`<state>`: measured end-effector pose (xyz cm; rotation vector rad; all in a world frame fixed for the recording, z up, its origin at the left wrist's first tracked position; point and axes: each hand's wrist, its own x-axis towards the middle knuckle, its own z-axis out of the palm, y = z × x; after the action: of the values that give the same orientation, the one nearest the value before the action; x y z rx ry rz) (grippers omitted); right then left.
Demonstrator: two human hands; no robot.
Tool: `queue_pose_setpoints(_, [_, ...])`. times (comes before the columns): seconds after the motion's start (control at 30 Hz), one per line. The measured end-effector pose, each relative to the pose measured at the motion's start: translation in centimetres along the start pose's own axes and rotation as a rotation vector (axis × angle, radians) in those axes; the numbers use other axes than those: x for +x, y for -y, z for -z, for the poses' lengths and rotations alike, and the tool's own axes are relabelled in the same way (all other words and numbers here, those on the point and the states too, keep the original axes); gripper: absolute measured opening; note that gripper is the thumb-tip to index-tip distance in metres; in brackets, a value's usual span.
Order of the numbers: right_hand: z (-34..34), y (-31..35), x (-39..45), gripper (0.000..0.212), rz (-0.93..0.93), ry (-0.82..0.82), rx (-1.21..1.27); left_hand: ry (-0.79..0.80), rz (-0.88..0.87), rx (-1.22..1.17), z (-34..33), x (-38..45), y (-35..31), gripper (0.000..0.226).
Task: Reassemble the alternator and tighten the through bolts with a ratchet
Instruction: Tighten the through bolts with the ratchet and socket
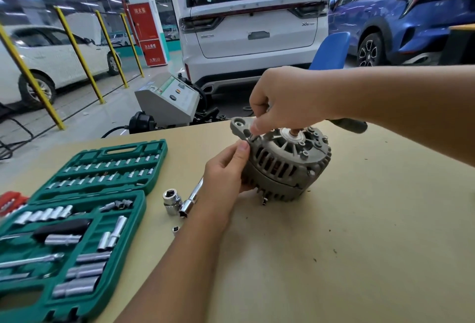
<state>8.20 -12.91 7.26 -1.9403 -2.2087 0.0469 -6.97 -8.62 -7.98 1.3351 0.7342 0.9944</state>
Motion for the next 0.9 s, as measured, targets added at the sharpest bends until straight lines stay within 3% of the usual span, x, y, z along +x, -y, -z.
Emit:
queue_pose_setpoints(0.17, [0.8, 0.8, 1.0, 0.031, 0.246, 0.036, -0.254, 0.005, -0.032, -0.013, 0.0, 0.1, 0.3, 0.027])
queue_pose_setpoints(0.37, [0.5, 0.5, 1.3, 0.030, 0.278, 0.054, -0.251, 0.000, -0.033, -0.039, 0.1, 0.1, 0.6, 0.026])
queue_pose_setpoints(0.57, [1.0, 0.5, 0.9, 0.029, 0.218, 0.073, -0.226, -0.028, -0.032, -0.061, -0.2, 0.3, 0.6, 0.025])
queue_pose_setpoints(0.73, [0.1, -0.1, 1.7, 0.029, -0.188, 0.119, 0.199, -0.075, -0.051, -0.040, -0.4, 0.3, 0.6, 0.024])
queue_pose_setpoints(0.77, [0.0, 0.0, 1.7, 0.027, -0.210, 0.139, 0.171, -0.079, -0.053, -0.039, -0.5, 0.3, 0.6, 0.024])
queue_pose_setpoints(0.9, [-0.2, 0.9, 1.7, 0.032, -0.058, 0.123, -0.041, -0.075, -0.050, -0.044, -0.5, 0.2, 0.6, 0.021])
